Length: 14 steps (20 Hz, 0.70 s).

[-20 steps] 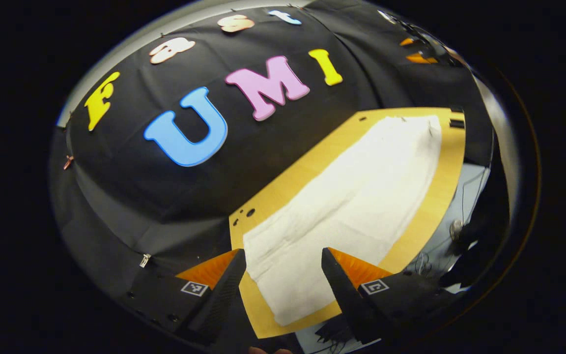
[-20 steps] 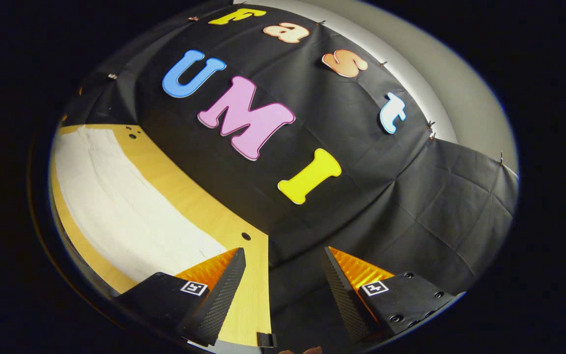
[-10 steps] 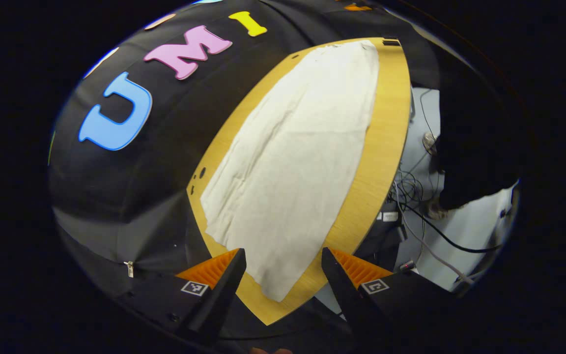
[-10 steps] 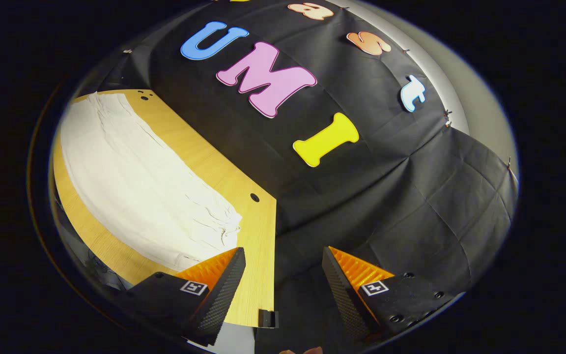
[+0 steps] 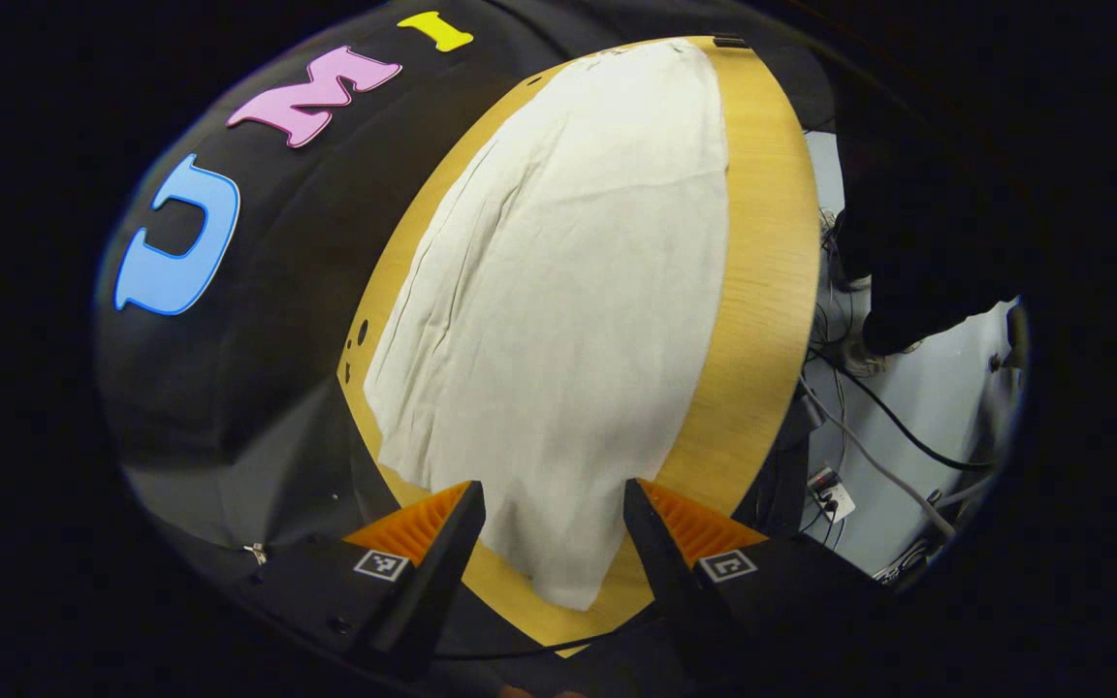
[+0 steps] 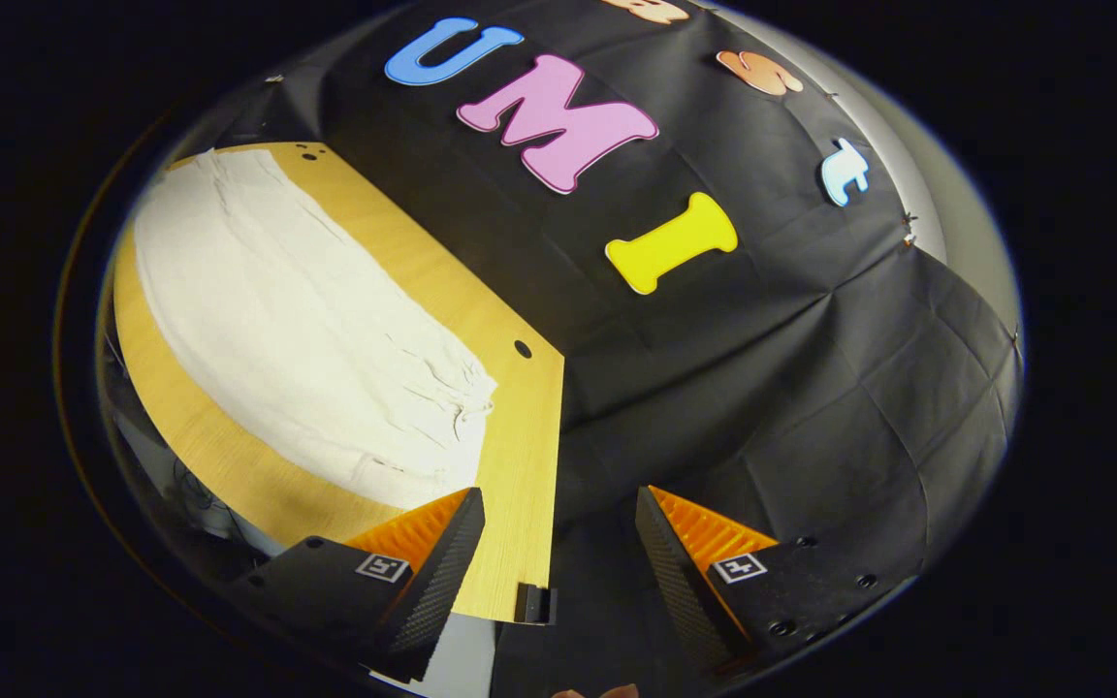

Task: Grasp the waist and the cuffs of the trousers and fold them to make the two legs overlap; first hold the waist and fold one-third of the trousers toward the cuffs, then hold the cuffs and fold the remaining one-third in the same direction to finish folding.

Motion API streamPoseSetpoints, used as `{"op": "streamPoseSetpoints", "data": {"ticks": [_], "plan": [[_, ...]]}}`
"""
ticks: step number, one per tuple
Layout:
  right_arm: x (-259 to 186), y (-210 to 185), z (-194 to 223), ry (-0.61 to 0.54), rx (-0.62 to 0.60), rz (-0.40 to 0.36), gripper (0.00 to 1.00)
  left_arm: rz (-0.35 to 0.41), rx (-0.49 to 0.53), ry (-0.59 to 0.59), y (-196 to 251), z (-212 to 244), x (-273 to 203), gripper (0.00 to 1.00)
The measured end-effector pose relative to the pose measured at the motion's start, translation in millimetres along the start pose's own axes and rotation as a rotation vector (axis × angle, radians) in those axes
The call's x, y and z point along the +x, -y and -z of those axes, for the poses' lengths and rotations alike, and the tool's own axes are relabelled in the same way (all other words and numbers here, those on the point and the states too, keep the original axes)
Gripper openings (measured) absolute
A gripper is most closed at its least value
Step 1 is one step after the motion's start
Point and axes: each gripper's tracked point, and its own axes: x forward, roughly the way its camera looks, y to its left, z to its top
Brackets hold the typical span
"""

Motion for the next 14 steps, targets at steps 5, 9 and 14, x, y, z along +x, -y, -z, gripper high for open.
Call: {"op": "streamPoseSetpoints", "data": {"ticks": [5,9,14], "plan": [[29.9,-24.4,19.5,0.002,-0.145,-0.117,0.96,0.032,0.068,-0.096,-12.2,5.6,27.7,0.58],[65.0,-45.3,38.3,0.022,-0.312,-0.254,0.97,0.094,0.110,-0.165,-12.8,4.0,40.9,0.19],[96.2,-75.3,66.0,0.045,-0.483,-0.412,0.97,0.172,0.037,-0.227,-15.4,1.8,40.0,0.06]]}}
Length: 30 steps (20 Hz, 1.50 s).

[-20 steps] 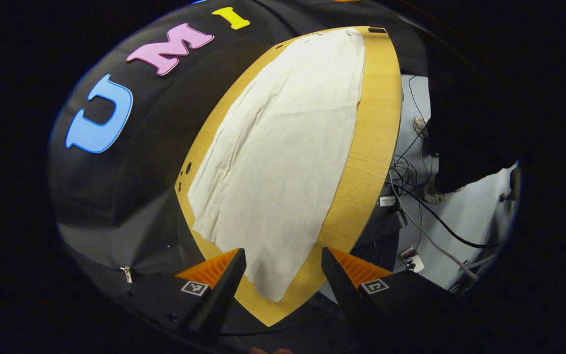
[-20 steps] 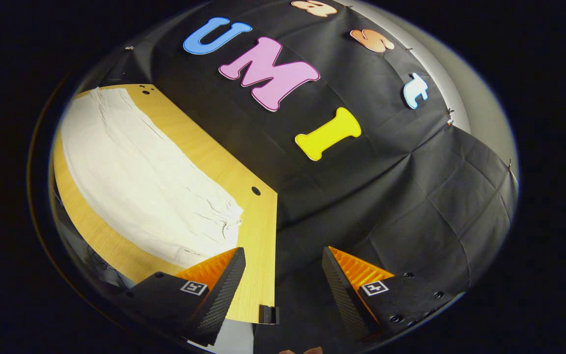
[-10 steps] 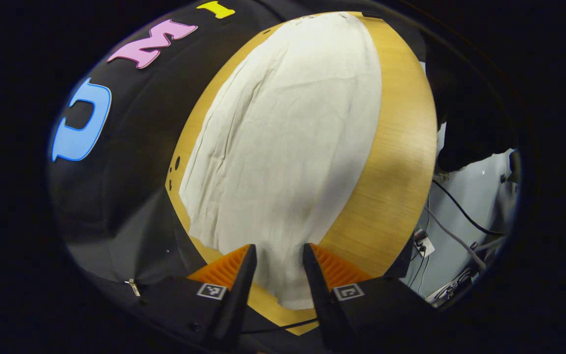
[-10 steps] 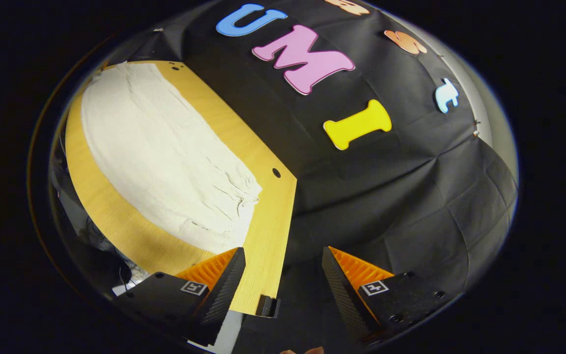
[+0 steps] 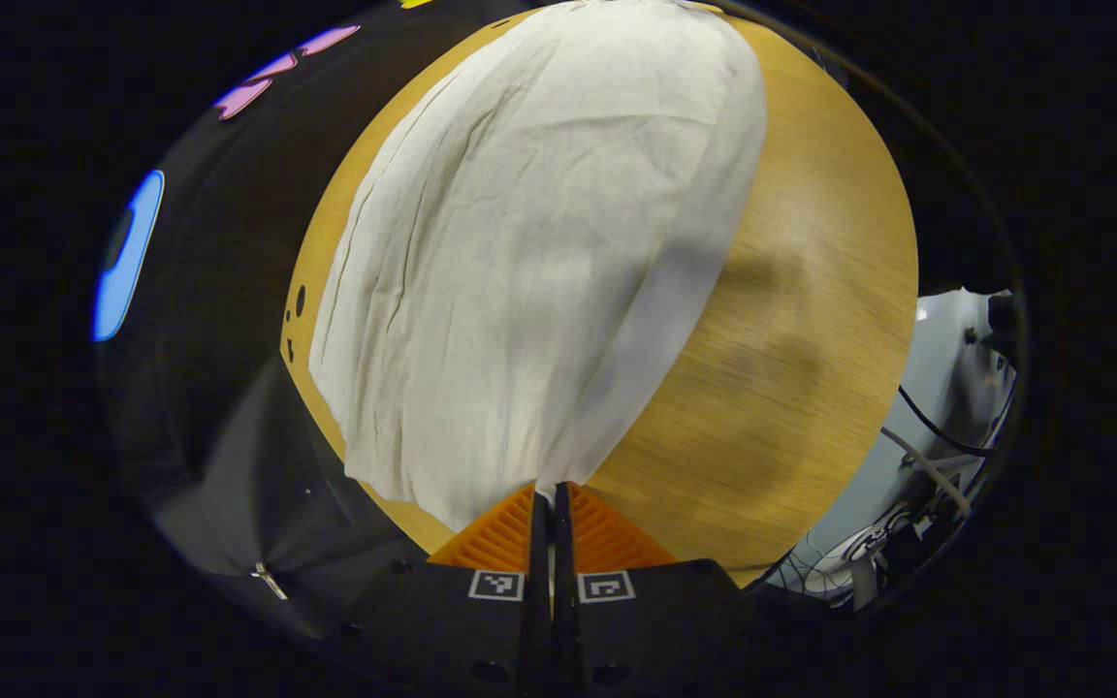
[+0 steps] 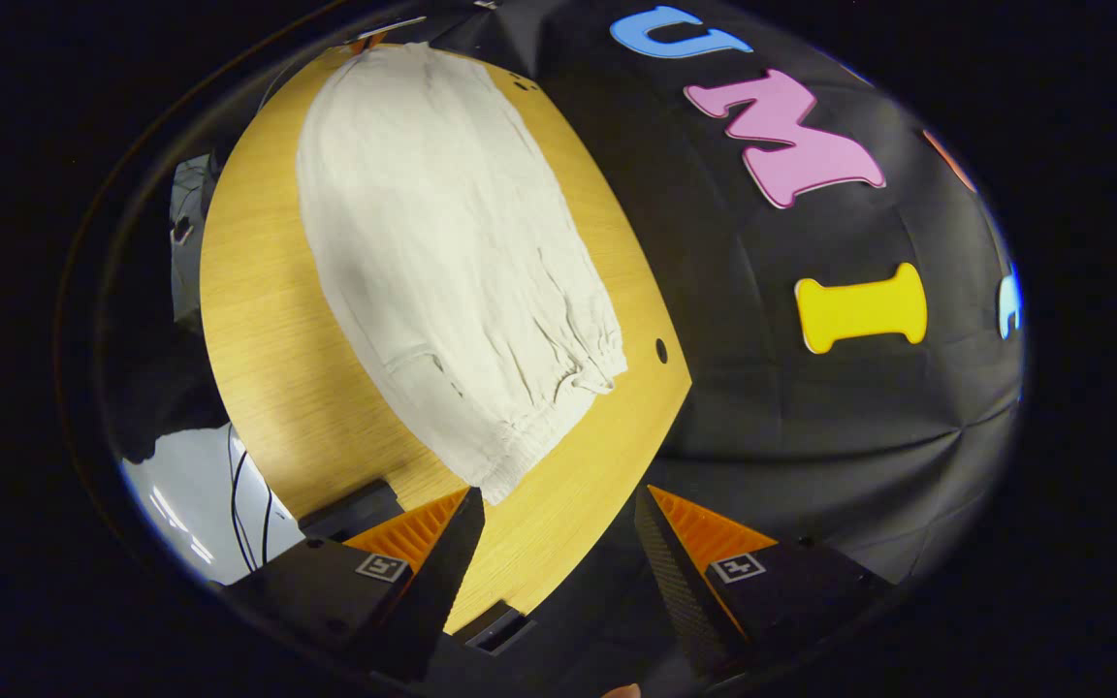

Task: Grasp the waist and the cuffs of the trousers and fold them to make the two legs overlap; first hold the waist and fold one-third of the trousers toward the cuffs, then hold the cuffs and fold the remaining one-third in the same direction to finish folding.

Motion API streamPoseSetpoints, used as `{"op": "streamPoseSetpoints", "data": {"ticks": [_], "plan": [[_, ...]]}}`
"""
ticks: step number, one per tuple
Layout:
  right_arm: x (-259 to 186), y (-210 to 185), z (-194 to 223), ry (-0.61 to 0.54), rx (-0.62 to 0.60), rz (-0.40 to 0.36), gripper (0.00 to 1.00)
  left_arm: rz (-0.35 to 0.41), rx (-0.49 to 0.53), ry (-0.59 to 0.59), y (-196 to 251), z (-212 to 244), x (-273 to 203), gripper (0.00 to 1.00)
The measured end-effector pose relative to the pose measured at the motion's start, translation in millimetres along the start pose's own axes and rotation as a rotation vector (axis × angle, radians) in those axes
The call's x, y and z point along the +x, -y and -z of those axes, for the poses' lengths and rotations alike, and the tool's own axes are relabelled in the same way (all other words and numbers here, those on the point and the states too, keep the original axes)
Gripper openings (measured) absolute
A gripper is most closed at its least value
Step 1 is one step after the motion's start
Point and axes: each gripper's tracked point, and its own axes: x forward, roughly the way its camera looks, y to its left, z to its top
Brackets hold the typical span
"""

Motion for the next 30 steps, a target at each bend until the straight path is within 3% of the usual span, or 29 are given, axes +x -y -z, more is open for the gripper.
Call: {"op": "streamPoseSetpoints", "data": {"ticks": [6,13,17,20,21,22,24,26,27,30], "plan": [[39.1,-32.6,18.8,0.015,-0.166,-0.144,0.96,-0.003,-0.005,-0.044,0.8,-1.9,1.9,0.06],[77.4,-30.8,6.0,0.060,-0.287,-0.183,0.96,0.006,-0.005,-0.063,1.5,-1.6,3.3,0.06],[87.9,-37.7,-1.8,0.058,-0.319,-0.201,0.92,-0.011,-0.004,-0.062,1.7,-1.3,4.0,0.06],[87.3,-48.8,0.9,0.030,-0.313,-0.240,0.56,-0.023,-0.001,-0.074,2.0,0.4,5.3,0.06],[92.9,-48.6,0.1,0.028,-0.296,-0.250,0.39,-0.027,-0.005,-0.079,1.9,0.0,5.8,0.06],[98.0,-44.4,-1.3,0.020,-0.270,-0.262,0.27,-0.029,-0.014,-0.084,1.5,1.8,6.6,0.06],[102.1,-43.7,1.2,-0.006,-0.197,-0.297,0.18,-0.032,-0.058,-0.072,1.1,-0.4,6.4,0.06],[100.2,-41.3,-0.6,-0.022,-0.141,-0.323,0.18,-0.044,-0.111,-0.053,-1.4,-2.8,4.6,0.10],[98.3,-38.6,-2.9,-0.019,-0.130,-0.320,0.19,-0.053,-0.124,-0.051,-2.5,-3.1,3.3,0.06],[87.8,-25.9,-10.5,-0.006,-0.082,-0.281,0.19,-0.070,-0.187,-0.023,-5.8,-6.8,-2.0,0.06]]}}
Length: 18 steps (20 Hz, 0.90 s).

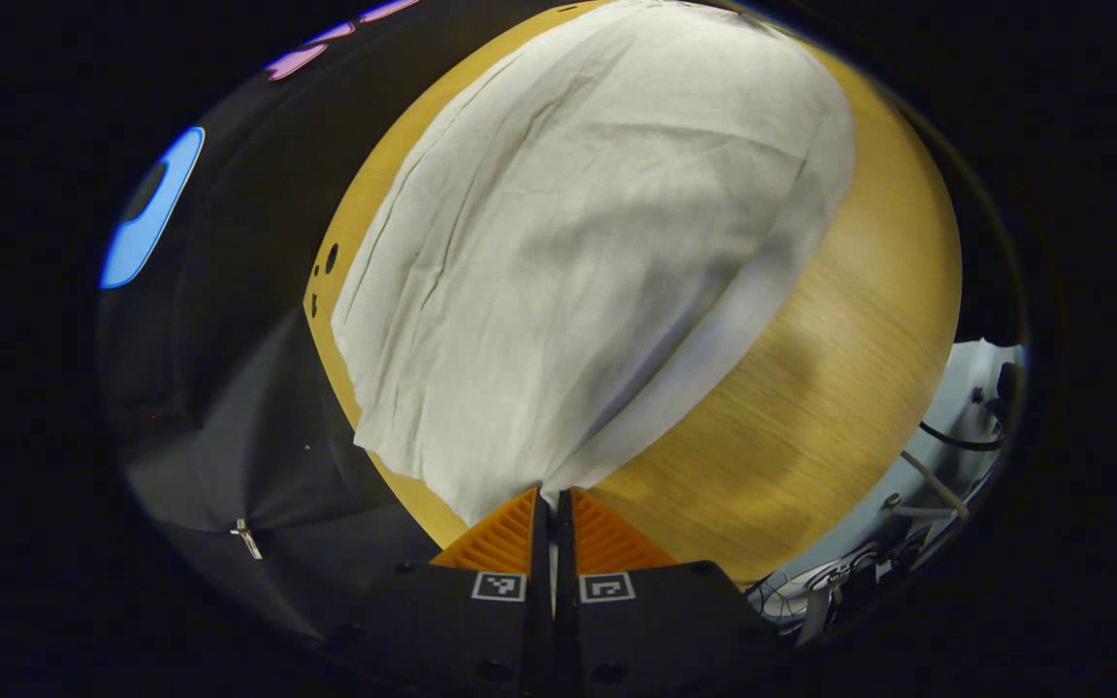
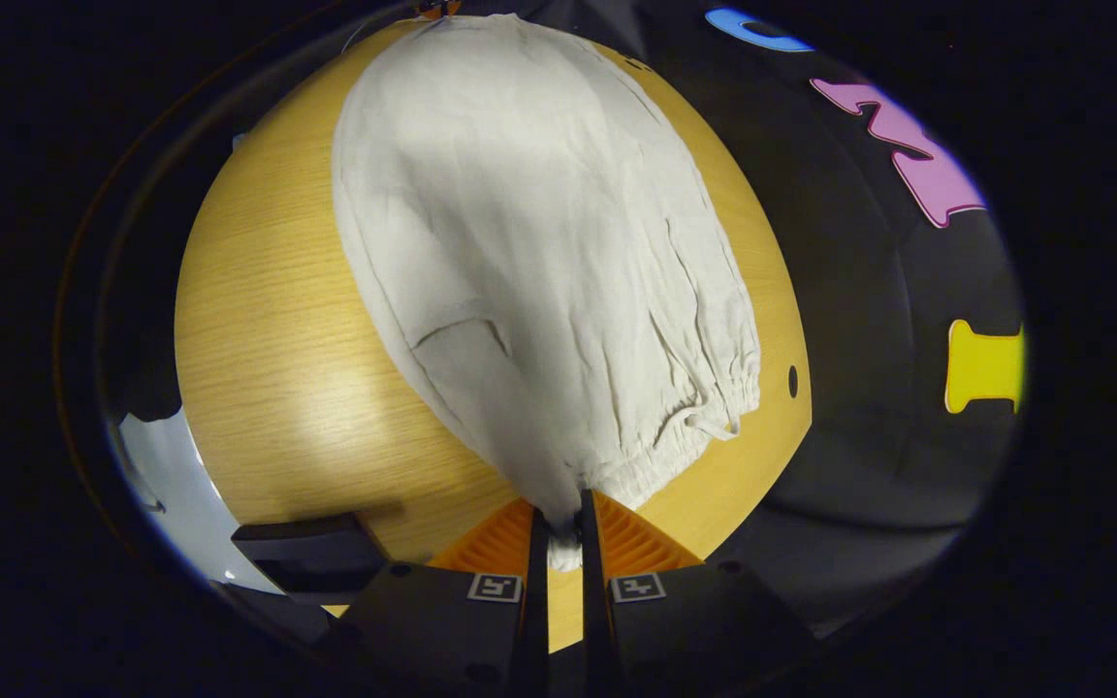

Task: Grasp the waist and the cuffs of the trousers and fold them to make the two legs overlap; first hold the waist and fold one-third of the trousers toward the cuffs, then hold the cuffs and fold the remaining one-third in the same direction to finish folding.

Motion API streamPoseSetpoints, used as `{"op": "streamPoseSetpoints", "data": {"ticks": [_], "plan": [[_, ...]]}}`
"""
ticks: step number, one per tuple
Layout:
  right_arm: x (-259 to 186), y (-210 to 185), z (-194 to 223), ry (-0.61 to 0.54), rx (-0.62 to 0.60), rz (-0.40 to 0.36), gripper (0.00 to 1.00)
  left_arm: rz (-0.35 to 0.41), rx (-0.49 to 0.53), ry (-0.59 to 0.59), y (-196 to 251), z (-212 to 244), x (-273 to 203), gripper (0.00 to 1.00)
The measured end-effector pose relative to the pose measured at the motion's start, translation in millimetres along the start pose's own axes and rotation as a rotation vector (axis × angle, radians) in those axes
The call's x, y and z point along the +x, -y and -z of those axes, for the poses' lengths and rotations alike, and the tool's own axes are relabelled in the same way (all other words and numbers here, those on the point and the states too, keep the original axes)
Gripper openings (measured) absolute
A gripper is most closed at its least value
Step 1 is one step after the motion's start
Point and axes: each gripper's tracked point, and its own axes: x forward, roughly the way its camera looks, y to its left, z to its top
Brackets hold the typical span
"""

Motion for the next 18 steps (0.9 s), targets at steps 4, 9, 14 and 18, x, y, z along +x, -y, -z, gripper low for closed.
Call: {"op": "streamPoseSetpoints", "data": {"ticks": [4,9,14,18], "plan": [[-16.3,20.6,-11.5,0.032,0.131,0.046,0.18,0.008,-0.175,0.020,-8.9,-3.5,-4.4,0.06],[-32.7,56.5,-25.8,0.061,0.298,0.101,0.18,0.004,-0.301,0.035,-25.6,-12.2,-11.1,0.05],[-49.2,88.7,-44.0,0.065,0.408,0.154,0.19,-0.022,-0.403,0.083,-63.0,-25.7,-8.6,0.06],[-49.2,108.5,-54.7,0.037,0.520,0.183,0.18,-0.010,-0.476,0.108,-80.6,-33.7,-4.2,0.05]]}}
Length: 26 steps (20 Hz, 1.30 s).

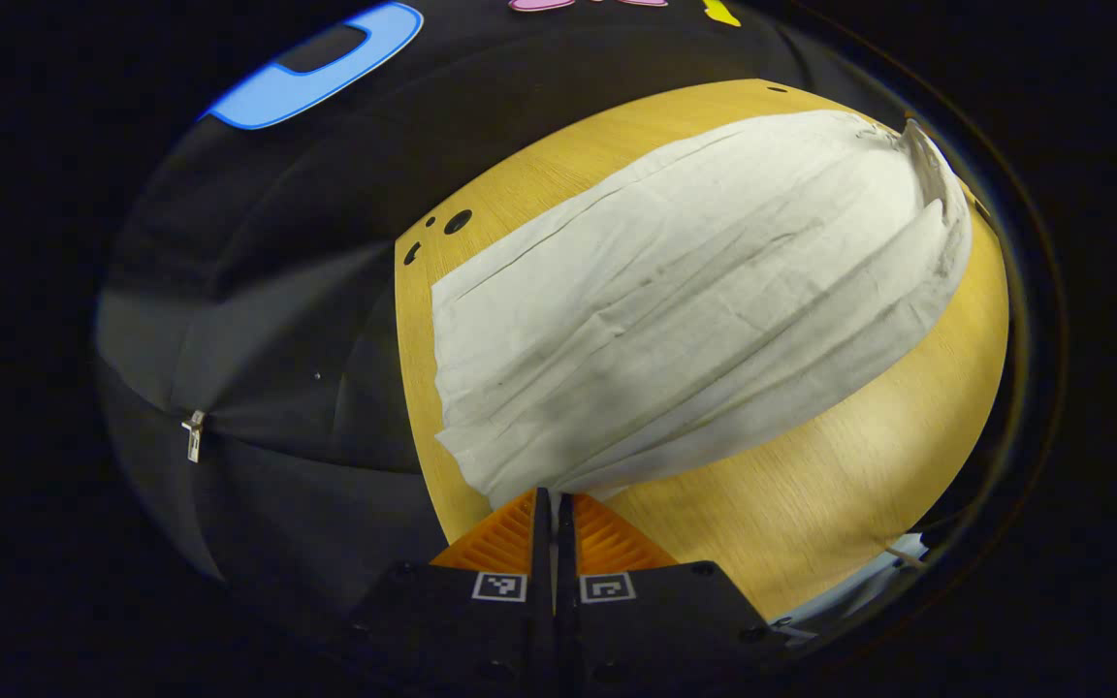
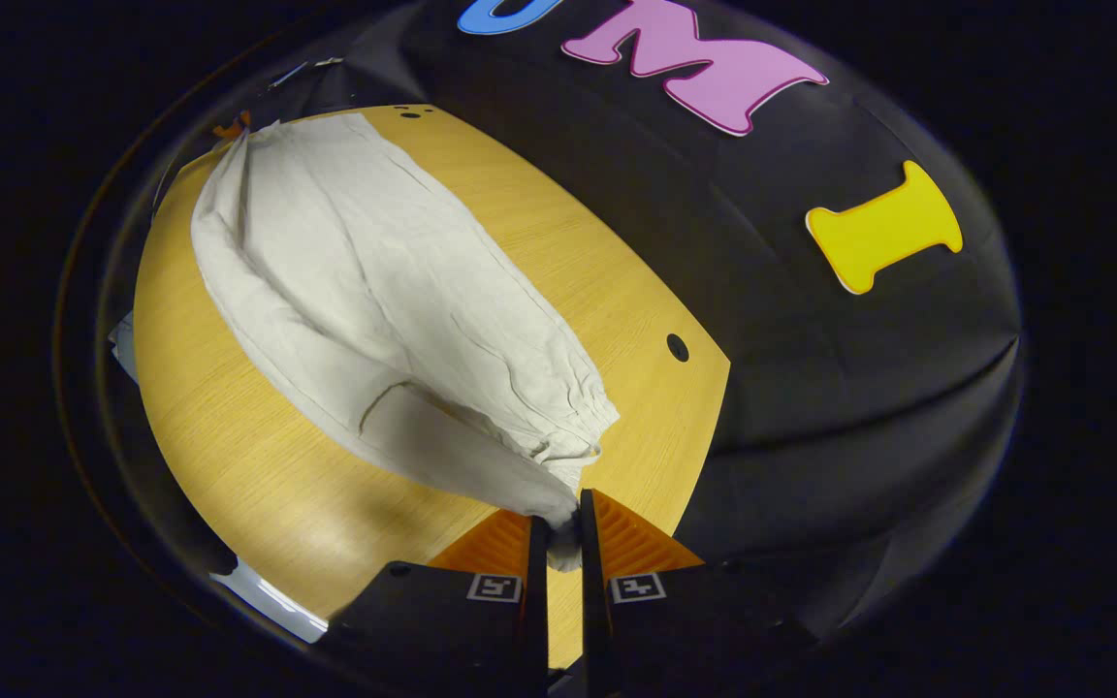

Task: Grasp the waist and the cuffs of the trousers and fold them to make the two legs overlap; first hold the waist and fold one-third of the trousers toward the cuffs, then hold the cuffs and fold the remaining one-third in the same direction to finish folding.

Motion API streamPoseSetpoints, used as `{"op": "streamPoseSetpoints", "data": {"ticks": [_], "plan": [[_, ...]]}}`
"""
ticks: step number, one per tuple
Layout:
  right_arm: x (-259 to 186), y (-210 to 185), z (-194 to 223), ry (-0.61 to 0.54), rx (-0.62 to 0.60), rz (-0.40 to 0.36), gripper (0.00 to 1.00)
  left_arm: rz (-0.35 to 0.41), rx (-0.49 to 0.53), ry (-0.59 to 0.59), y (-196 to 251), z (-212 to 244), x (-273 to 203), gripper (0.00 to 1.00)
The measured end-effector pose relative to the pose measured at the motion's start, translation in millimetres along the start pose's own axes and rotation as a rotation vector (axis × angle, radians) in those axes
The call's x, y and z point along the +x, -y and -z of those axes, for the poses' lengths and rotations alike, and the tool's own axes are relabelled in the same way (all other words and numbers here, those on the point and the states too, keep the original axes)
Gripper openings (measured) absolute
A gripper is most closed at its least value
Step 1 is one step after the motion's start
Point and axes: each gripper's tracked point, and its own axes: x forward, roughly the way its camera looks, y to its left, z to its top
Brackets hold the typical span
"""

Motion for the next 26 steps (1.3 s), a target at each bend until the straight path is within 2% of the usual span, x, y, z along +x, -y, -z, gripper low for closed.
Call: {"op": "streamPoseSetpoints", "data": {"ticks": [3,4,5,6,12,16,23,26], "plan": [[8.4,6.3,-11.6,-0.013,0.087,0.007,0.18,0.002,-0.048,0.011,-16.8,-12.1,5.7,0.06],[11.6,8.2,-13.6,-0.014,0.107,0.008,0.18,-0.001,-0.063,0.015,-23.5,-17.7,8.0,0.10],[17.0,8.9,-14.6,-0.020,0.130,0.004,0.18,0.000,-0.079,0.017,-29.6,-24.0,12.2,0.05],[23.7,9.8,-16.1,-0.027,0.149,0.000,0.19,-0.001,-0.092,0.018,-36.6,-31.0,17.1,0.05],[68.4,23.9,-29.9,-0.061,0.219,-0.011,0.18,-0.009,-0.125,0.012,-56.3,-78.9,45.4,0.05],[98.5,25.2,-24.6,-0.105,0.240,-0.049,0.18,-0.004,-0.141,-0.020,-65.5,-103.1,71.7,0.05],[150.3,20.1,-18.1,-0.173,0.306,-0.101,0.18,0.009,-0.163,-0.123,-62.9,-114.0,118.1,0.05],[165.0,22.6,-20.9,-0.185,0.379,-0.111,0.19,0.004,-0.180,-0.159,-62.6,-112.2,128.9,0.06]]}}
